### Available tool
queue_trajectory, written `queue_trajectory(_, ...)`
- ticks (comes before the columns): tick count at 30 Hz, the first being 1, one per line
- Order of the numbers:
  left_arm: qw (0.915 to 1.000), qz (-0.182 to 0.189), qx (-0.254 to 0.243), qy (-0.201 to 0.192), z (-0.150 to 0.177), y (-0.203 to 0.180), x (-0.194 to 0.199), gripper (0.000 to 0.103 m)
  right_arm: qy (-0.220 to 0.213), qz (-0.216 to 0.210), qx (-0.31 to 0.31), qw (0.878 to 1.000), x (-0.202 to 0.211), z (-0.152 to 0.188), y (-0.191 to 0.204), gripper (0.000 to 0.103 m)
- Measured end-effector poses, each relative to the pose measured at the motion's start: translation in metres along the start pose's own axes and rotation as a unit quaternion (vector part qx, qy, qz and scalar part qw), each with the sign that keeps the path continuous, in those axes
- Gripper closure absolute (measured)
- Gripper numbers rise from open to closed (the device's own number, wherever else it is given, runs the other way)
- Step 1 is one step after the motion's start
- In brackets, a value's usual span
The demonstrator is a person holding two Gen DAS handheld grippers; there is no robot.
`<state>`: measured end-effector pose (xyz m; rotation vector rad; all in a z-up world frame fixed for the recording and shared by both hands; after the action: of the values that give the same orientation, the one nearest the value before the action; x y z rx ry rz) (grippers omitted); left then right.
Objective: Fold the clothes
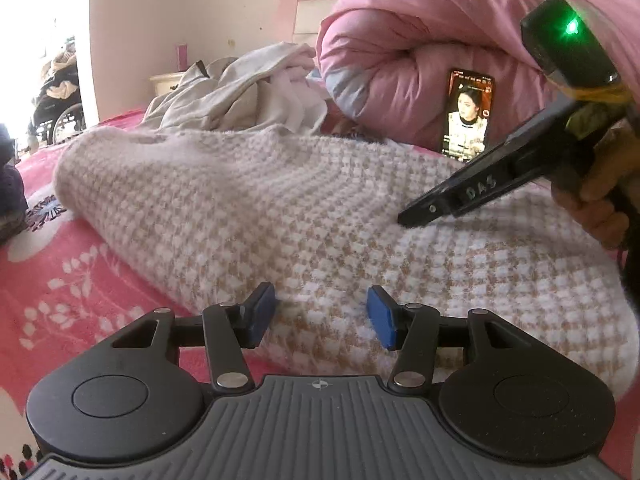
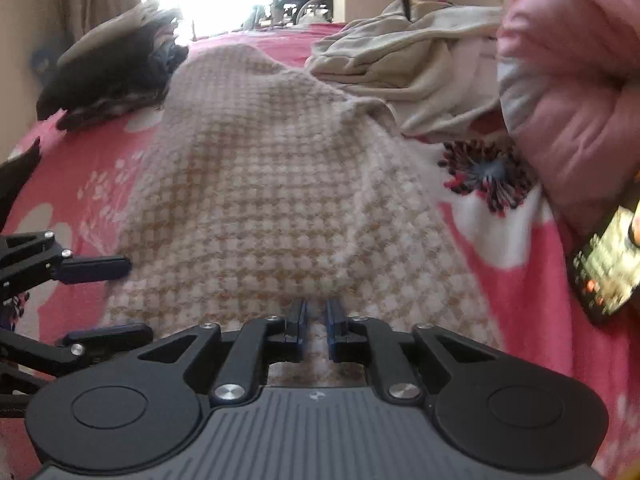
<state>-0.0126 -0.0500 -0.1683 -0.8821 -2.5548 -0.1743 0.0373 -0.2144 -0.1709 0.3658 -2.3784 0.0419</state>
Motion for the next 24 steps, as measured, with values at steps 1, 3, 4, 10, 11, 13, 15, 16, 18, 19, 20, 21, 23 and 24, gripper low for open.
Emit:
queue_trajectory(1, 1.0, 0.001, 0.008, 0.002, -0.001, 0.001, 0.001, 0.052, 0.0, -0.001, -0.013, 1.0, 0.003, -0.004, -0.001, 0.093)
queue_trajectory(3, 0.9999, 0.005, 0.014, 0.003, -0.001, 0.002, 0.003, 0.052, -0.017, -0.013, -0.011, 1.0, 0.009, -0.016, 0.005, 0.09)
queue_trajectory(4, 0.9999, 0.005, 0.011, 0.002, 0.0, 0.002, 0.003, 0.052, -0.028, -0.022, -0.005, 0.999, 0.012, -0.023, 0.009, 0.09)
queue_trajectory(10, 0.9998, -0.006, 0.017, -0.001, 0.002, 0.001, 0.004, 0.051, -0.051, -0.106, 0.086, 0.989, 0.0, -0.048, 0.064, 0.091)
queue_trajectory(11, 0.9998, -0.007, 0.016, -0.002, 0.002, 0.0, 0.005, 0.051, -0.049, -0.122, 0.106, 0.986, -0.005, -0.048, 0.075, 0.092)
queue_trajectory(13, 0.9998, -0.006, 0.017, -0.003, 0.002, 0.0, 0.005, 0.051, -0.042, -0.144, 0.143, 0.978, -0.015, -0.045, 0.092, 0.093)
queue_trajectory(15, 0.9998, -0.005, 0.019, -0.003, 0.003, 0.001, 0.006, 0.051, -0.034, -0.156, 0.172, 0.972, -0.023, -0.042, 0.105, 0.093)
queue_trajectory(16, 0.9998, -0.004, 0.019, -0.004, 0.003, 0.001, 0.005, 0.051, -0.031, -0.16, 0.181, 0.97, -0.027, -0.042, 0.108, 0.093)
queue_trajectory(18, 0.9998, -0.003, 0.019, -0.005, 0.003, 0.001, 0.005, 0.051, -0.025, -0.171, 0.191, 0.966, -0.035, -0.041, 0.112, 0.093)
queue_trajectory(19, 0.9998, -0.002, 0.02, -0.005, 0.003, 0.001, 0.005, 0.051, -0.023, -0.175, 0.194, 0.965, -0.039, -0.04, 0.11, 0.093)
queue_trajectory(20, 0.9997, -0.001, 0.022, -0.005, 0.003, 0.002, 0.005, 0.051, -0.02, -0.174, 0.198, 0.964, -0.044, -0.039, 0.107, 0.093)
queue_trajectory(21, 0.9997, 0.001, 0.025, -0.004, 0.004, 0.002, 0.005, 0.051, -0.017, -0.174, 0.201, 0.964, -0.049, -0.037, 0.104, 0.099)
queue_trajectory(23, 0.9995, 0.005, 0.03, -0.004, 0.004, 0.003, 0.006, 0.051, -0.015, -0.176, 0.197, 0.964, -0.054, -0.038, 0.092, 0.103)
queue_trajectory(24, 0.9995, 0.006, 0.032, -0.004, 0.004, 0.003, 0.006, 0.051, -0.017, -0.172, 0.19, 0.966, -0.055, -0.041, 0.082, 0.103)
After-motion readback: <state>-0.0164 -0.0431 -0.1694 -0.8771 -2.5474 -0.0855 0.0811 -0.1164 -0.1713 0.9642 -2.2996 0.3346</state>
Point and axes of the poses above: each gripper's, at about its wrist camera, not at the fingertips, and x roughly against the way its jaws point, y to its left, z to its underside, the point moved 7 cm from there along -x, roughly the way its jaws point, and after that the axes turned 9 degrees about -y, right-handed, at the moved point
